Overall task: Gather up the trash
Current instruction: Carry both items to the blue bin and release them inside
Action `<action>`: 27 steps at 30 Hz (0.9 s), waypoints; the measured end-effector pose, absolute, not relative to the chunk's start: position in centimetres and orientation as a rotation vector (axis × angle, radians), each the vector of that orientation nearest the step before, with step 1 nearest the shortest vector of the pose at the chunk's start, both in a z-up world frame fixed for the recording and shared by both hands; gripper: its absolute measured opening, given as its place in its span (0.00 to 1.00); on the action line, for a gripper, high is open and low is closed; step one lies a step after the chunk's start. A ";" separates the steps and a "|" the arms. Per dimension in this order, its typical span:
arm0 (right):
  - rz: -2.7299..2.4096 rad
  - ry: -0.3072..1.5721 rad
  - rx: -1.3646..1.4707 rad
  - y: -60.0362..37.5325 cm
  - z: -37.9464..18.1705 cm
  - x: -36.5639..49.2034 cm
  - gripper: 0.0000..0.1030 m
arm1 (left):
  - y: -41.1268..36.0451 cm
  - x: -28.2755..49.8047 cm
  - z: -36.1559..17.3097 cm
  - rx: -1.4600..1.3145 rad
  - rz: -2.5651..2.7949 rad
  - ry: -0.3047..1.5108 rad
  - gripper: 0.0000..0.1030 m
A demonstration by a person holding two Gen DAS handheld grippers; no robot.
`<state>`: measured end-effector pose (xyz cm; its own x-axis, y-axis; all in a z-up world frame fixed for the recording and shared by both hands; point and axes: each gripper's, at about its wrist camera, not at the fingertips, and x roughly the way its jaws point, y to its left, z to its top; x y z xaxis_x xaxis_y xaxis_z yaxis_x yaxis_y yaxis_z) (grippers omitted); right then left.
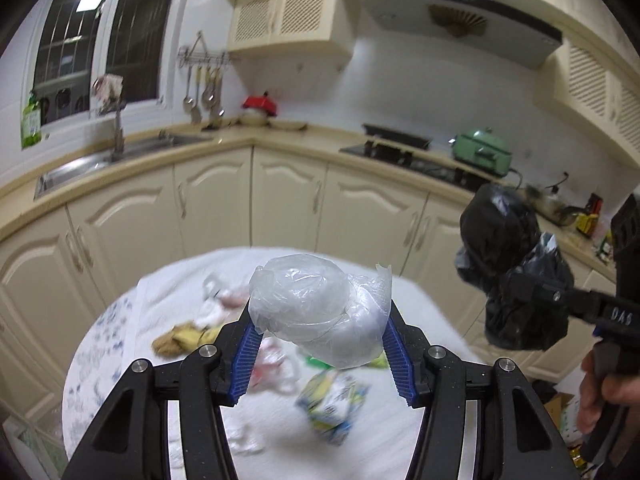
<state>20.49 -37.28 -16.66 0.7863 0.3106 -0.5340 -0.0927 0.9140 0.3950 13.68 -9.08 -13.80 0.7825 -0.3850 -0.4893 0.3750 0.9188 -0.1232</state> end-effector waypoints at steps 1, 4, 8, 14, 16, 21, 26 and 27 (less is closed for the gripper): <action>0.213 0.620 0.364 -37.8 -16.3 20.0 0.73 | -9.7 13.3 -13.3 -0.014 -0.422 0.519 0.51; 0.185 0.590 0.374 -39.4 -15.5 18.7 0.73 | -11.4 12.5 -12.5 -0.006 -0.457 0.493 0.51; 0.140 0.559 0.387 -41.5 -14.9 16.9 0.73 | -13.9 11.7 -11.7 0.010 -0.514 0.468 0.51; 0.027 0.527 0.415 -45.8 -14.7 13.9 0.73 | -18.1 12.3 -12.2 0.029 -0.624 0.459 0.51; -0.016 0.522 0.430 -47.4 -14.9 12.7 0.73 | -19.8 12.6 -12.6 0.040 -0.665 0.468 0.51; -0.139 0.531 0.460 -51.6 -16.1 9.7 0.73 | -24.3 13.7 -14.0 0.067 -0.770 0.509 0.51; -0.255 0.565 0.489 -55.5 -18.2 7.4 0.73 | -29.7 14.5 -16.0 0.114 -0.871 0.577 0.51; -0.275 0.572 0.497 -56.2 -18.8 7.0 0.73 | -30.6 15.0 -16.3 0.123 -0.884 0.590 0.51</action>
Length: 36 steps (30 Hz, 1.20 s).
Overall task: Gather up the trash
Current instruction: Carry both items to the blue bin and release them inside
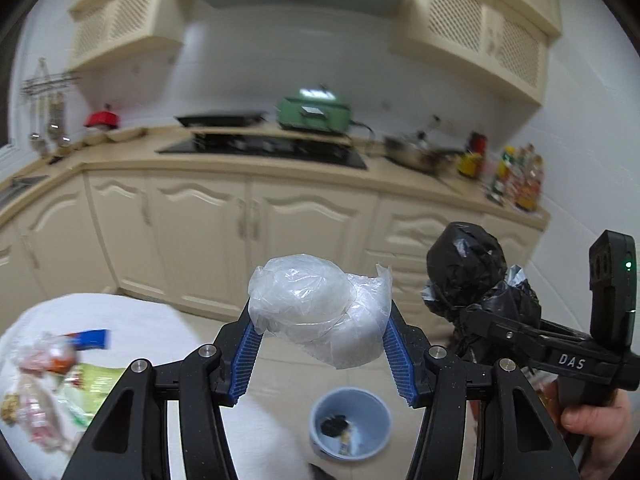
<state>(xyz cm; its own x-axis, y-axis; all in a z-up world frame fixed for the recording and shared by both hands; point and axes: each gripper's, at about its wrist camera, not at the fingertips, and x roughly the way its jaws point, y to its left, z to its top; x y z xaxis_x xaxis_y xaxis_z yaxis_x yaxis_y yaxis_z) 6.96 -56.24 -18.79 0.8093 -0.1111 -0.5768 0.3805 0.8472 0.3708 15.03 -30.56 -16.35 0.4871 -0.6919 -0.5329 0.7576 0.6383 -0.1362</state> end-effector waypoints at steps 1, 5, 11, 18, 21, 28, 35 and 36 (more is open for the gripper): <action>-0.290 0.580 0.507 -57.0 -19.5 6.6 0.73 | -31.5 15.3 -16.9 0.137 -0.897 0.604 0.51; -0.354 0.631 0.541 -59.8 -22.5 5.8 0.73 | -36.4 17.9 -18.7 0.191 -0.947 0.696 0.52; -0.411 0.731 0.650 -63.9 -29.4 6.1 0.73 | -44.6 21.0 -22.3 0.284 -0.975 0.823 0.52; -0.441 0.813 0.766 -67.4 -36.5 7.4 0.75 | -54.8 25.3 -28.1 0.386 -1.026 0.991 0.59; -0.457 0.858 0.816 -68.7 -39.6 7.9 0.79 | -57.4 27.1 -29.8 0.441 -0.978 0.991 0.86; -0.515 0.868 0.914 -69.9 -42.9 6.4 0.99 | -58.5 29.9 -30.0 0.478 -0.883 0.987 0.98; -0.542 0.876 0.899 -68.6 -41.4 6.1 1.00 | -55.9 30.2 -26.7 0.427 -0.847 0.950 0.99; -0.542 0.871 0.895 -68.3 -41.0 6.1 1.00 | -55.3 29.6 -26.3 0.420 -0.846 0.938 0.99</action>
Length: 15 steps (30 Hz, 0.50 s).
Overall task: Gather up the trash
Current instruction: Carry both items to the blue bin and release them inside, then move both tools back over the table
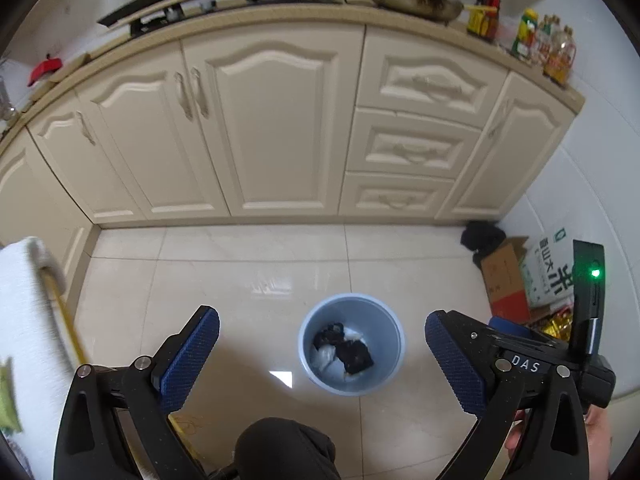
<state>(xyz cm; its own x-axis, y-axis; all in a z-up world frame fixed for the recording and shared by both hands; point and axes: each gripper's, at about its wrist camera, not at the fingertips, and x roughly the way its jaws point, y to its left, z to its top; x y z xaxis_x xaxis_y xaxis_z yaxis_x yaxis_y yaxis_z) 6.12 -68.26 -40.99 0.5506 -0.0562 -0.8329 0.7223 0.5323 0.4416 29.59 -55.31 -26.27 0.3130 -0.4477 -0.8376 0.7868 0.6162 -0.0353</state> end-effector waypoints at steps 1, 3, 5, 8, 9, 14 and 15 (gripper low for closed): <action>-0.538 0.865 0.892 -68.0 -40.5 6.2 1.00 | -54.7 29.3 -25.5 0.411 -0.846 0.925 0.99; -0.524 0.853 0.880 -67.2 -39.3 6.5 1.00 | -52.6 27.3 -24.4 0.398 -0.846 0.898 0.99; -0.505 0.835 0.862 -66.3 -37.8 6.8 1.00 | -50.4 26.1 -22.8 0.377 -0.847 0.857 0.99; -0.481 0.804 0.818 -64.7 -35.2 7.5 1.00 | -44.2 22.9 -20.1 0.336 -0.845 0.811 0.99; -0.475 0.792 0.804 -64.1 -34.3 7.7 1.00 | -42.8 22.5 -19.3 0.318 -0.842 0.795 0.99; -0.421 0.719 0.710 -60.5 -28.6 9.1 1.00 | -34.3 19.2 -15.2 0.248 -0.809 0.712 0.99; -0.408 0.701 0.687 -59.5 -27.3 9.5 1.00 | -32.1 18.4 -14.3 0.232 -0.797 0.692 0.99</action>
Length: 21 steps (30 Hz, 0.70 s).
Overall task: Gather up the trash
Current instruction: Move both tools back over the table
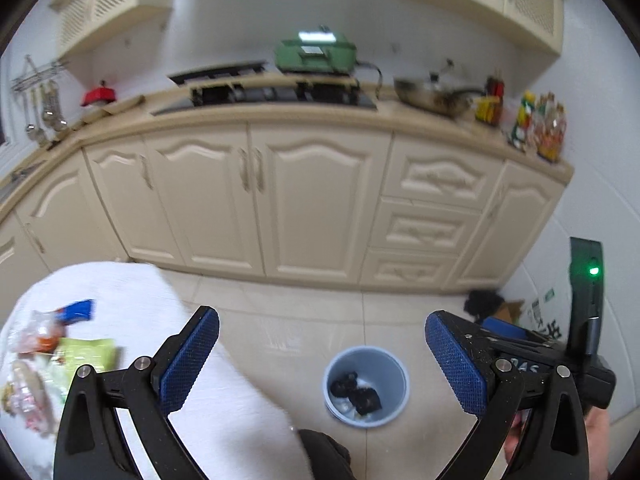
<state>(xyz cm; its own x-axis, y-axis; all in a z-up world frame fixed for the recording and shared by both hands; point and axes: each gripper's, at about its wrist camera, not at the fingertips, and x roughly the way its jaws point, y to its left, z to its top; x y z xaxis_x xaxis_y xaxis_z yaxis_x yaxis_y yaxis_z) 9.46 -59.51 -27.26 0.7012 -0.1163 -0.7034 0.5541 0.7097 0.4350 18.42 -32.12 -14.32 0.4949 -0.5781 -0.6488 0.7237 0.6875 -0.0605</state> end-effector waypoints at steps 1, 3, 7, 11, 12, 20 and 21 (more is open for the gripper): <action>-0.399 0.689 0.671 -58.8 -26.4 9.7 1.00 | -30.9 18.0 -13.9 0.221 -0.790 0.679 0.99; -0.372 0.658 0.625 -56.9 -24.1 10.4 1.00 | -27.3 16.5 -12.7 0.194 -0.765 0.645 0.99; -0.301 0.611 0.539 -52.8 -20.2 11.8 1.00 | -21.4 14.2 -11.0 0.135 -0.693 0.579 0.99; -0.220 0.569 0.438 -48.0 -16.8 13.3 1.00 | -15.4 11.6 -9.9 0.086 -0.601 0.514 0.99; -0.196 0.557 0.416 -46.7 -16.0 13.7 1.00 | -14.5 11.0 -9.7 0.074 -0.584 0.505 0.99; -0.051 0.502 0.274 -37.9 -11.8 16.3 1.00 | -4.6 5.4 -9.4 -0.025 -0.404 0.438 0.99; -0.032 0.502 0.255 -36.7 -11.6 16.5 1.00 | -4.0 4.8 -9.5 -0.029 -0.387 0.437 0.99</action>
<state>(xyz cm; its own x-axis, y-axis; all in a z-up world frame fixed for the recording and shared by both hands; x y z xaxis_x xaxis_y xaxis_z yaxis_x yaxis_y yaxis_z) 16.55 -36.67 -11.62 0.8770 0.0324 -0.4795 0.0924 0.9678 0.2343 4.83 -4.05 -9.53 0.8343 -0.3720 -0.4069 0.3595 0.9266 -0.1100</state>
